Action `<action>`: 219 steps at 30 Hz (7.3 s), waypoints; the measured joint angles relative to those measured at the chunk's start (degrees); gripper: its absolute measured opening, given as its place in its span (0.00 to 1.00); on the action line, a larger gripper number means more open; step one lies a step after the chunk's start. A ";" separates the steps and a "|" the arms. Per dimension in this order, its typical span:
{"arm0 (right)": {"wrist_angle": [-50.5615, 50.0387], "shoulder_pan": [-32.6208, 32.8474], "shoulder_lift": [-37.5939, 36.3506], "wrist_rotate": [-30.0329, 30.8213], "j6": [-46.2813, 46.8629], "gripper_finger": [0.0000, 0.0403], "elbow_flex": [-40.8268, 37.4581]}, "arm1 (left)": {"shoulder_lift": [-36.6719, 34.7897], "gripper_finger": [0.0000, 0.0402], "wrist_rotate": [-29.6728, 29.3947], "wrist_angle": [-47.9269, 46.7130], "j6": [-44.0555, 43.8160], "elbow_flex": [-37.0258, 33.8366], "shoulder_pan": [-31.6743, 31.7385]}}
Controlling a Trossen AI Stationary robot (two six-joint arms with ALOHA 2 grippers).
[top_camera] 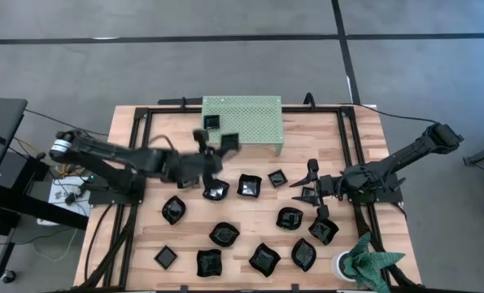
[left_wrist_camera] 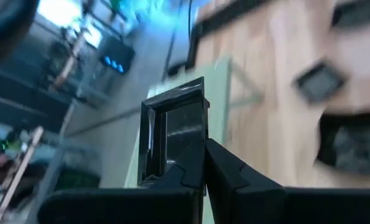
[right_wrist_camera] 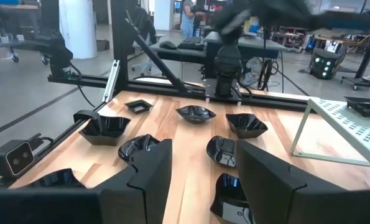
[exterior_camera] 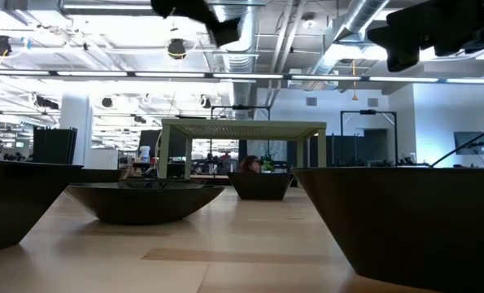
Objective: Pick & Place Mini shaped plates
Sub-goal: Stack the black square plate on top of the black square plate on the shelf
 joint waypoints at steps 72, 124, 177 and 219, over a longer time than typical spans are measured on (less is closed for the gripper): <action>-0.52 -0.09 0.00 -0.04 -3.25 0.42 0.00 | -4.97 0.17 19.91 15.51 12.55 -20.71 30.20; 5.73 5.13 0.04 -0.17 5.31 0.42 0.01 | -1.78 0.31 18.31 29.50 -36.63 -19.55 -18.40; 4.58 6.34 0.02 -0.04 8.90 0.42 0.02 | 16.89 0.23 42.51 -14.03 -84.74 -14.18 -42.87; 8.59 6.27 0.03 0.00 2.67 0.42 0.01 | 9.87 0.02 22.89 -8.33 -78.93 -16.85 -27.25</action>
